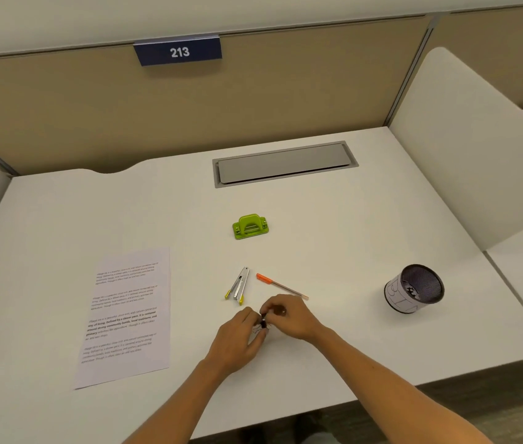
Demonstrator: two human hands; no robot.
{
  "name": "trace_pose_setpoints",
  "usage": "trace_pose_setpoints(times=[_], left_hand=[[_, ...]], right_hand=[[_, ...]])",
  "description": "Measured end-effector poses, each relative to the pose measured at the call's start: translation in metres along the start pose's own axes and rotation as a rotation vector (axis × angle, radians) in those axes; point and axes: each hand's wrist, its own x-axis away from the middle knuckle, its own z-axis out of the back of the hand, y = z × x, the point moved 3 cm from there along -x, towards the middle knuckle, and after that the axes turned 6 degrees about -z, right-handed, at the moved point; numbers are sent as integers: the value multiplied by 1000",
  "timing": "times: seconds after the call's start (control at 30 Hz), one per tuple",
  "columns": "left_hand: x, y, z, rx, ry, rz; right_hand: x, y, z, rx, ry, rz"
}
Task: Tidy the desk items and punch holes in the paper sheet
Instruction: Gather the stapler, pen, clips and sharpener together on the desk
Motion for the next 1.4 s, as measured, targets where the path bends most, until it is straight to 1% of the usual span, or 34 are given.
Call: trace_pose_setpoints(times=[0.1, 0.17, 0.23, 0.3, 0.47, 0.63, 0.73, 0.83, 1.0, 1.13, 1.3, 1.4], left_hand=[[-14, 11, 9, -23, 64, -38], [-25, 16, 13, -36, 81, -38], [-36, 20, 17, -51, 90, -35], [-49, 25, 19, -66, 87, -49], [-91, 42, 19, -60, 42, -68], [-134, 62, 18, -111, 61, -128], [-155, 68, 17, -141, 46, -121], [-169, 68, 13, -159, -10, -99], [-180, 57, -2, -234, -133, -118], [-183, 47, -15, -232, -214, -151], [-181, 36, -27, -228, -325, -137], [-172, 28, -31, -187, -378, -115]], right_hand=[[-1, 3, 7, -338, -101, -148], [1, 3, 12, -507, -151, -188], [3, 4, 20, -597, -147, -190], [3, 4, 32, -625, -123, -190], [3, 2, 73, -585, -80, -196], [-3, -2, 124, -626, -6, -204], [-12, -3, 158, -645, 31, -208], [-22, -3, 193, -593, 91, -192], [-43, 1, 257, -484, 273, -196], [-52, 21, 309, -385, 436, -283], [-67, 51, 357, -357, 658, -375], [-82, 61, 373, -289, 708, -411]])
